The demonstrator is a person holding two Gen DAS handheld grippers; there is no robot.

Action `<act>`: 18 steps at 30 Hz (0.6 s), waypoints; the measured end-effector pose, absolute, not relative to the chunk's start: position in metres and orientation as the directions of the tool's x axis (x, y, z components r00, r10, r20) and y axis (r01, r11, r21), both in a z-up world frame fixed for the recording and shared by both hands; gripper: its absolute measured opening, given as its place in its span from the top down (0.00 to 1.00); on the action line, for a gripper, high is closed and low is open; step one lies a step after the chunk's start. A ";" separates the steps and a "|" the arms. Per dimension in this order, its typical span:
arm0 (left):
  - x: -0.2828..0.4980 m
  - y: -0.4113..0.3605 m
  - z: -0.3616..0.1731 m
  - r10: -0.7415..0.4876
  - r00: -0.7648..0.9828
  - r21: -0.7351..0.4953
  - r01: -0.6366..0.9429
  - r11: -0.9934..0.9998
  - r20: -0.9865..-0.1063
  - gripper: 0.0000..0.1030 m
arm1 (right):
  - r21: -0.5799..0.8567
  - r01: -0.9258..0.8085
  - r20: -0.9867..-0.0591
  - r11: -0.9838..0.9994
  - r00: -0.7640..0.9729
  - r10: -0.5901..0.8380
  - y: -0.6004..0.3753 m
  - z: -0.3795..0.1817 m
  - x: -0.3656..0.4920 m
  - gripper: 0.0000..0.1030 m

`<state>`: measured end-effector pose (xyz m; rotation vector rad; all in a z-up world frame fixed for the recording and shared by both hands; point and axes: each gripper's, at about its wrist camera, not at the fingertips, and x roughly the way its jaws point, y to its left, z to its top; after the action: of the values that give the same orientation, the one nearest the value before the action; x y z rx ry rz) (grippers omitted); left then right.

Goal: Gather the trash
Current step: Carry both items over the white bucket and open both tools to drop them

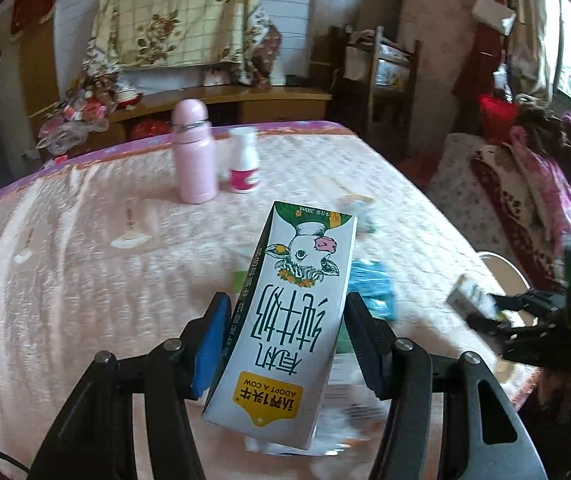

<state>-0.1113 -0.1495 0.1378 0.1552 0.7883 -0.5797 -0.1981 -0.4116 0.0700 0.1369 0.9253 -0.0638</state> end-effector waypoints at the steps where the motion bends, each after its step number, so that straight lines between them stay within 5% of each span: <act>1: -0.116 -0.157 0.138 -0.441 0.552 -0.079 0.557 0.826 -0.708 0.42 | 0.097 0.122 -0.806 0.988 0.592 0.006 -0.415 0.067 -0.201 0.41; 18: -0.153 -0.222 0.146 -0.494 0.504 -0.109 0.613 0.782 -0.708 0.42 | 0.083 0.198 -0.800 0.977 0.598 -0.053 -0.434 0.049 -0.219 0.44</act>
<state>-0.1527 -0.2225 0.1458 0.1638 0.7986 -0.6721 -0.2190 -0.4335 0.0489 0.1699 0.9199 -0.1460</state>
